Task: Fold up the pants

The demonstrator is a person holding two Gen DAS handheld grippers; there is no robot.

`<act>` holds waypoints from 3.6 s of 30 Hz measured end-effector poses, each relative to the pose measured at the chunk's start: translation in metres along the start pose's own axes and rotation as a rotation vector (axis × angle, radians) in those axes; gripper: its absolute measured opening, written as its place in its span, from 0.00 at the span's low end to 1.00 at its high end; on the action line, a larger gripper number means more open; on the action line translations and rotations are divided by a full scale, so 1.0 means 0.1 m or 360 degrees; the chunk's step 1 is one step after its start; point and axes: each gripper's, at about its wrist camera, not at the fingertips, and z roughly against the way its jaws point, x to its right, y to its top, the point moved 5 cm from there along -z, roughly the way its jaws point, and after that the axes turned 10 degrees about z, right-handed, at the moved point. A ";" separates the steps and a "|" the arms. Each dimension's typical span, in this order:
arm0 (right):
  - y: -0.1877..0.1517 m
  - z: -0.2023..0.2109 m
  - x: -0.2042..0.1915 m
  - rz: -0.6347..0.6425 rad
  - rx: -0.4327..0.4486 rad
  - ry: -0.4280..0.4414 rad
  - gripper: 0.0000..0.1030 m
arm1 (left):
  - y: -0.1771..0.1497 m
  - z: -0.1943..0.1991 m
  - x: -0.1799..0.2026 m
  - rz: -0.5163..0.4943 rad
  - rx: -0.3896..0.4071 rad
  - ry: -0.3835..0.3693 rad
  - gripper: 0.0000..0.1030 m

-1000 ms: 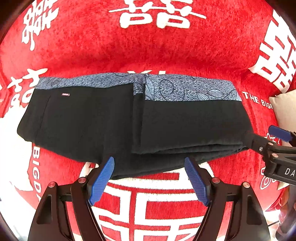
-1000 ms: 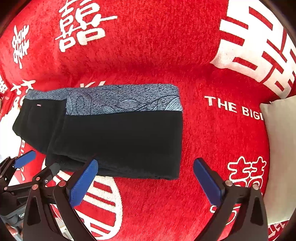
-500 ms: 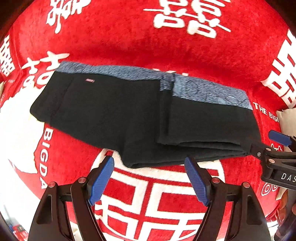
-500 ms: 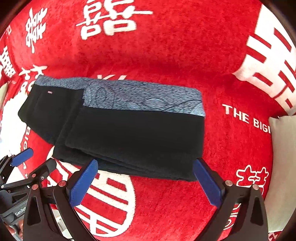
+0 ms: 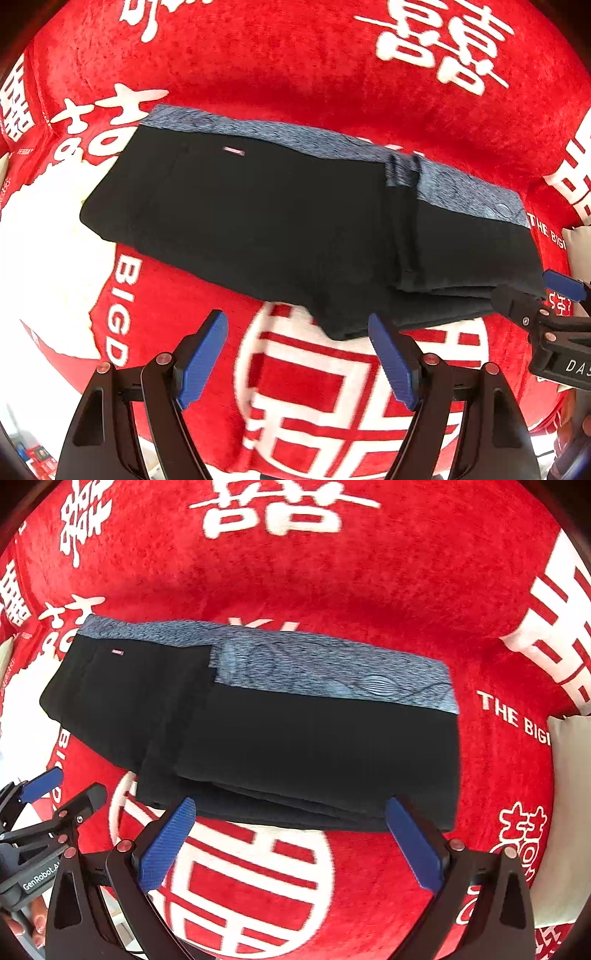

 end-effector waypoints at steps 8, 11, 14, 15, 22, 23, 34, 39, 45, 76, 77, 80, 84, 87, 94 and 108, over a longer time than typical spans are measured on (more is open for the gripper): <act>0.18 -0.08 -0.37 0.0019 -0.0031 -0.0015 1.00 | 0.20 -0.07 -0.40 0.0053 -0.0008 -0.0023 0.77; 0.23 -0.14 -0.47 0.0033 -0.0047 -0.0031 1.00 | 0.24 -0.11 -0.53 0.0075 -0.0013 -0.0028 0.77; 0.26 -0.20 -0.52 0.0042 -0.0069 -0.0050 1.00 | 0.28 -0.16 -0.66 0.0106 -0.0022 -0.0030 0.77; 0.27 -0.22 -0.53 0.0044 -0.0078 -0.0054 1.00 | 0.29 -0.17 -0.70 0.0116 -0.0025 -0.0029 0.77; 0.33 -0.30 -0.66 0.0079 -0.0106 -0.0072 1.00 | 0.37 -0.25 -0.93 0.0168 -0.0039 -0.0007 0.77; 0.34 -0.30 -0.68 0.0082 -0.0106 -0.0074 1.00 | 0.38 -0.26 -0.95 0.0175 -0.0040 -0.0007 0.77; 0.50 -0.36 -0.48 0.0014 -0.0080 -0.0058 1.00 | 0.52 -0.38 -1.23 0.0373 -0.0042 -0.0156 0.77; 0.45 -0.61 -0.24 -0.0086 -0.0099 0.0008 1.00 | 0.58 -0.52 -1.52 0.0556 -0.0035 -0.0282 0.77; 0.37 -0.70 -0.26 -0.0031 -0.0014 -0.0004 1.00 | 0.55 -0.68 -1.66 0.0679 -0.0063 -0.0457 0.77; 0.41 -0.50 -0.14 -0.0019 0.0077 0.0143 0.99 | 0.85 -0.67 -1.40 0.0666 0.0149 -0.0284 0.18; 0.44 -0.44 -0.15 -0.0029 0.0067 0.0163 0.98 | 0.86 -0.63 -1.36 0.0631 0.0167 -0.0257 0.18; 0.65 -0.25 -0.26 -0.0007 0.0025 0.0228 0.98 | 0.87 -0.50 -1.16 0.0472 0.0260 -0.0127 0.17; 1.15 0.00 -0.67 0.0114 -0.0054 0.0432 0.98 | 0.83 -0.42 -1.06 0.0337 0.0335 -0.0010 0.17; 1.59 0.10 -1.14 0.0260 -0.0130 0.0547 0.98 | 0.83 -0.42 -1.01 0.0267 0.0361 0.0051 0.17; 2.27 0.00 -2.45 0.0632 -0.0410 0.0636 1.00 | 0.81 -0.44 -0.98 0.0197 0.0386 0.0123 0.17; 2.03 -0.95 -3.54 0.1149 -0.1084 0.0268 1.00 | 0.81 -0.45 -0.89 0.0117 0.0399 0.0205 0.17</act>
